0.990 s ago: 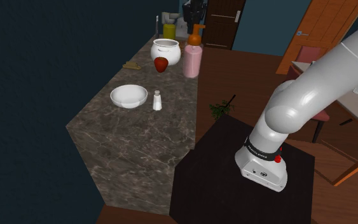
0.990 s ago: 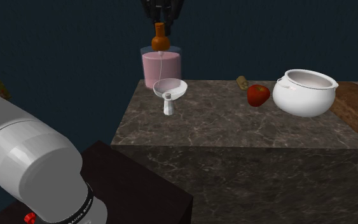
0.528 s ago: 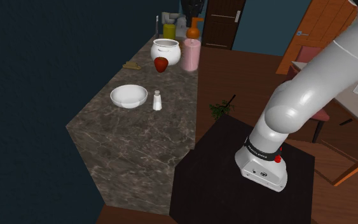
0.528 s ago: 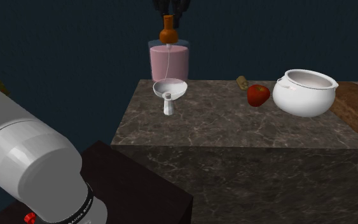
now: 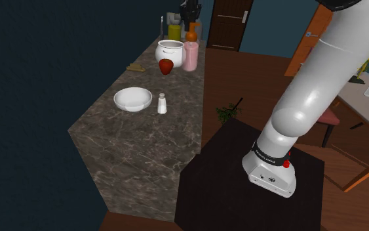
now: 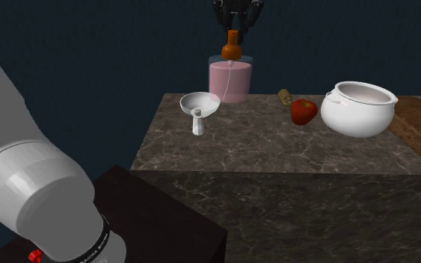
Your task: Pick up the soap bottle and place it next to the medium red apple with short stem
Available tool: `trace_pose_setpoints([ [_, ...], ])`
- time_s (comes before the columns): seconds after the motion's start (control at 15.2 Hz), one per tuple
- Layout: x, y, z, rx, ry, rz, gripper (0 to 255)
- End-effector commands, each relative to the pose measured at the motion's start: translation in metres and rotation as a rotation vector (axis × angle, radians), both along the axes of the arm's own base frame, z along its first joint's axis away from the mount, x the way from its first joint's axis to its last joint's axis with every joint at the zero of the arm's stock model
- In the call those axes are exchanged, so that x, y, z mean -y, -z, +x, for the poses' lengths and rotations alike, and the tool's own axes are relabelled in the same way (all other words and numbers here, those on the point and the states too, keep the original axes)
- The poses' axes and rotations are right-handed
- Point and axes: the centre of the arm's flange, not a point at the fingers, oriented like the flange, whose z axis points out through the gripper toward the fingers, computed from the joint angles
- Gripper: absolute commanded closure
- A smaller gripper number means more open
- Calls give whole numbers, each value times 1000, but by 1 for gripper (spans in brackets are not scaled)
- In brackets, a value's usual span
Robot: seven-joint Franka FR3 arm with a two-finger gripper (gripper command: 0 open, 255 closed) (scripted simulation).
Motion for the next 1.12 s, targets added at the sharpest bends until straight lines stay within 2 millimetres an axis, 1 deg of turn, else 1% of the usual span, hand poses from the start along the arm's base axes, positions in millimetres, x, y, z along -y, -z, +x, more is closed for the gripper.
trace_pose_setpoints([
  [0.0,15,5,22,1,-1,-1,255],
  [0.59,84,40,112,1,-1,-1,255],
  [0.66,90,43,120,1,-1,-1,255],
  [1.06,90,75,120,1,-1,-1,255],
])
